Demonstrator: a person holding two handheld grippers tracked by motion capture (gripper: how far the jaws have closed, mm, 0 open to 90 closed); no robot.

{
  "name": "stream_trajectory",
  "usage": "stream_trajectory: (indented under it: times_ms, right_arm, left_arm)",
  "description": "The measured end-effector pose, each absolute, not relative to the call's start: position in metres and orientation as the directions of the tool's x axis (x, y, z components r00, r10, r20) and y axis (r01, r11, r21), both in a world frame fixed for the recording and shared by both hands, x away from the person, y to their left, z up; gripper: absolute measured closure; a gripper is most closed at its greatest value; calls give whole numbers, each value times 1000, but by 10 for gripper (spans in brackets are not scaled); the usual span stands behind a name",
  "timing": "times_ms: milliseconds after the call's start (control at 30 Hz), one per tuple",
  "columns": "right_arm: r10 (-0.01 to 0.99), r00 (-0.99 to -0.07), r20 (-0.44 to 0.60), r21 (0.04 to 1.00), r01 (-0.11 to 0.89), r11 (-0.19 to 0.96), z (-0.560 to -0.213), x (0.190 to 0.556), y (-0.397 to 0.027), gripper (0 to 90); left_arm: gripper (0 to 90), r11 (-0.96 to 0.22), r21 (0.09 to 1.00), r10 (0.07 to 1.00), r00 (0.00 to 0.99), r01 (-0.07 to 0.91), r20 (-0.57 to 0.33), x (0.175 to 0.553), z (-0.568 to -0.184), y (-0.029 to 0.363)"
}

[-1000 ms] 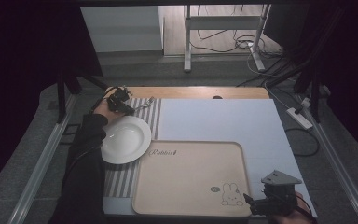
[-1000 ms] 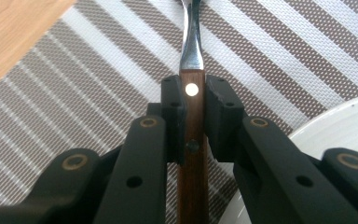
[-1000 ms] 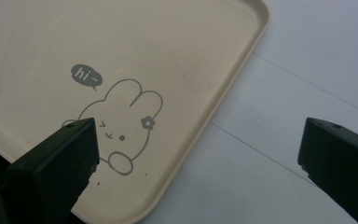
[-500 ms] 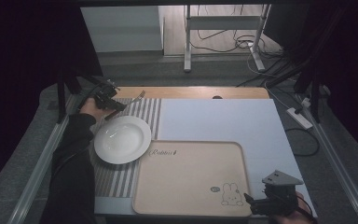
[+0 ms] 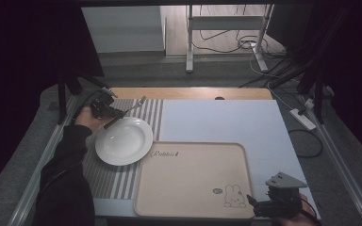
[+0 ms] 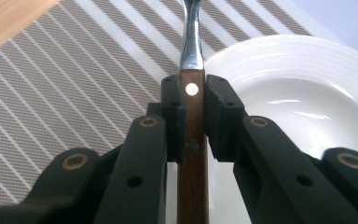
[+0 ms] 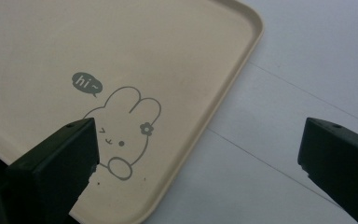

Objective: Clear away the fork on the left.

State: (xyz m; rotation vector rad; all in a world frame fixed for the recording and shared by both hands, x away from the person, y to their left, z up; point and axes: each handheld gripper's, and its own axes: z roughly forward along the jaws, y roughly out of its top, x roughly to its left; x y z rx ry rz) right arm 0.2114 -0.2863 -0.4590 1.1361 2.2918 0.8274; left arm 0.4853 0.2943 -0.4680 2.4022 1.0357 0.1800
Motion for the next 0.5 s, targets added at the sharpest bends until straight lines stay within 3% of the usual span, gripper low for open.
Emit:
stream_trajectory:
  times_ms: [500]
  right_arm:
    - [835, -535, -126, 707, 542, 454, -457, 211, -296, 0]
  left_arm:
    - [781, -581, 531, 673, 731, 617, -112, 439, -471, 266]
